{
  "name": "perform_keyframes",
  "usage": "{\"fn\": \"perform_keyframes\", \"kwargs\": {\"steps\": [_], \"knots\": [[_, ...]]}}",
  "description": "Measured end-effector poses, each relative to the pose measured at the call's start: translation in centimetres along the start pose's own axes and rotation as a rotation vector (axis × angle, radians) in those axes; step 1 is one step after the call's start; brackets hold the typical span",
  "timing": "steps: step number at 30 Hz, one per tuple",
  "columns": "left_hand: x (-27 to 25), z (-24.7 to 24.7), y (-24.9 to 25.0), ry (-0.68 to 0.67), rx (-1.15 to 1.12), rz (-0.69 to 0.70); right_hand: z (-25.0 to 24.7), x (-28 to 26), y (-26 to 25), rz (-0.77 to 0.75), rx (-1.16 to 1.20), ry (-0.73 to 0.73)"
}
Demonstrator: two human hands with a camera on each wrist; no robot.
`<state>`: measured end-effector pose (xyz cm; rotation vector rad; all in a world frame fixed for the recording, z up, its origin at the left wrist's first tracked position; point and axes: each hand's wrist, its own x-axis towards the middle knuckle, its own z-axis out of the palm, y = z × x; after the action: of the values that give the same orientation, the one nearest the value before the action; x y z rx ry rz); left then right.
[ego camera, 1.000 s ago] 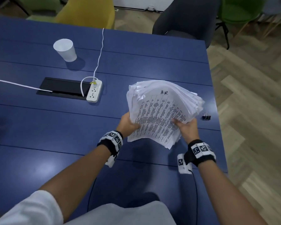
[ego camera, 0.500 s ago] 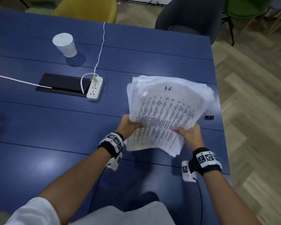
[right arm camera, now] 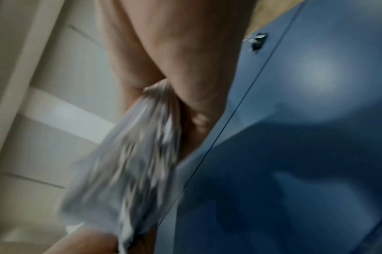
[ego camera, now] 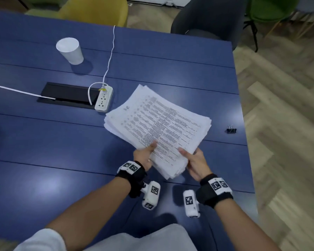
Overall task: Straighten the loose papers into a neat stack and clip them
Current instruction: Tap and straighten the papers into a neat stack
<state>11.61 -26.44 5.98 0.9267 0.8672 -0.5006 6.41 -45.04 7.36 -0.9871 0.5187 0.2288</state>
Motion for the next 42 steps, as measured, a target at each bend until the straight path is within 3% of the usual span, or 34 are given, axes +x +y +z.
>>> {"fn": "perform_keyframes", "kwargs": {"steps": [4, 7, 9, 11, 14, 16, 18, 22, 25, 31, 35, 39, 42], "knots": [[-0.7, -2.0, -0.3, -0.100, -0.032, -0.069, -0.7, 1.1, 0.4, 0.015, -0.229, 0.193], [0.4, -6.0, 1.1, -0.216, -0.228, -0.056, -4.5, 0.7, 0.4, 0.114, -0.276, 0.155], [1.0, -8.9, 2.3, -0.248, -0.219, -0.066, -7.1, 0.4, 0.0, 0.194, -0.288, 0.100], [1.5, -10.5, 3.2, -0.304, -0.006, -0.134, -9.1, 0.3, 0.0, 0.262, -0.350, 0.060], [2.1, -10.3, 3.3, -0.354, 0.556, -0.143, -8.9, 0.2, 0.6, 0.298, -0.419, 0.053], [2.5, -9.1, 3.1, -0.286, 0.876, 0.024, -6.7, 0.1, 0.7, 0.168, -0.515, 0.119], [1.8, -7.1, 3.6, -0.194, 0.988, 0.239, -4.6, 0.2, 0.1, 0.007, -0.655, 0.209], [-0.6, -3.7, 4.8, -0.153, 0.766, 0.547, -1.9, -0.8, -3.0, -0.326, -0.601, 0.325], [-1.8, -3.1, 5.8, -0.087, 0.626, 0.711, -1.7, -2.0, -5.0, -0.489, -0.437, 0.300], [-1.2, -5.2, 7.1, -0.137, 0.817, 0.720, -5.5, -2.3, -4.9, -0.498, -0.710, 0.128], [-0.7, -4.7, 7.2, -0.121, 0.834, 0.674, -5.2, -2.0, -4.7, -0.483, -0.639, 0.199], [-0.5, -5.1, 7.7, -0.170, 0.872, 0.700, -6.0, -2.4, -5.3, -0.448, -0.642, 0.144], [-0.6, -5.2, 6.7, -0.239, 0.851, 0.593, -6.3, -2.2, -4.2, -0.383, -0.706, 0.113]]}}
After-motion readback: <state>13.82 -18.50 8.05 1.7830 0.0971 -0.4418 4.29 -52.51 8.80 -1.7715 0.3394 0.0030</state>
